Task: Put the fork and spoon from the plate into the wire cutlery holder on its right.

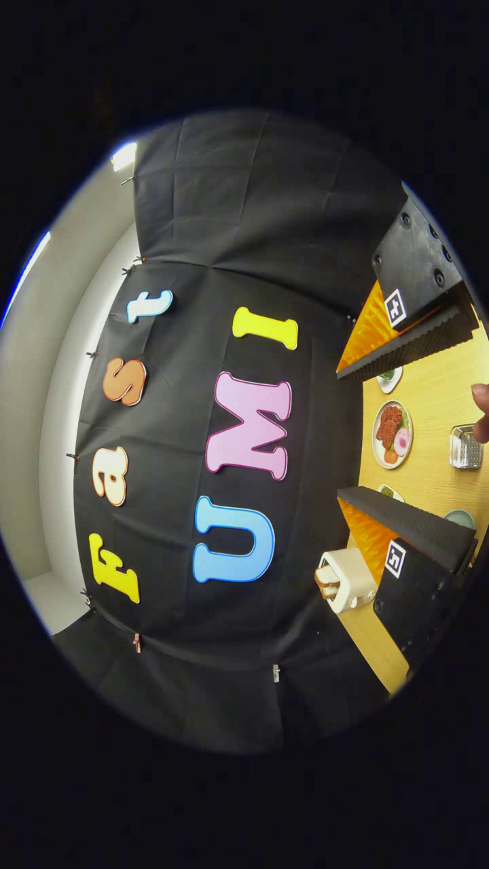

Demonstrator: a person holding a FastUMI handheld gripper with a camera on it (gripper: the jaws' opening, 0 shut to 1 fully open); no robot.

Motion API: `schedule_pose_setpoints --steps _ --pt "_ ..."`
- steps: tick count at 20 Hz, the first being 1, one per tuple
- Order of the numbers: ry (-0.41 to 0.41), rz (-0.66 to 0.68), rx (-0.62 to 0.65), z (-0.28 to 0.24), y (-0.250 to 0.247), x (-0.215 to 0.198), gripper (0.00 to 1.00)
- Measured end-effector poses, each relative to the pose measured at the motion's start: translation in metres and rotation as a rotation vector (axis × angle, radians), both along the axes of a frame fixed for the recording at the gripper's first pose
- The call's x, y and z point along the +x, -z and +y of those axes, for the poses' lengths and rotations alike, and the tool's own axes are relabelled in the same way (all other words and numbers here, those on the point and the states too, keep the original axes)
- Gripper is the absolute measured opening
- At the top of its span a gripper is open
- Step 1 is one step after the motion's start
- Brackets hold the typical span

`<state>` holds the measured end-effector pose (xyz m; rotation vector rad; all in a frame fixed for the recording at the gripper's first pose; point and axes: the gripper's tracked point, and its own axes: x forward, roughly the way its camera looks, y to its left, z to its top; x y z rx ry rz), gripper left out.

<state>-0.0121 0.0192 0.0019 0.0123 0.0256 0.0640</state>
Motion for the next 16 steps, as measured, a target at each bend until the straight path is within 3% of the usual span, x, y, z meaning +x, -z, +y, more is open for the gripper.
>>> schedule_pose_setpoints --steps 7,14,16 --pt "-0.223 0.239 0.057 0.076 0.066 -0.034 0.97" --pt "-0.382 0.672 0.127 0.154 0.2 -0.069 0.94" --pt "-0.409 0.776 0.132 0.17 0.237 -0.077 0.88"
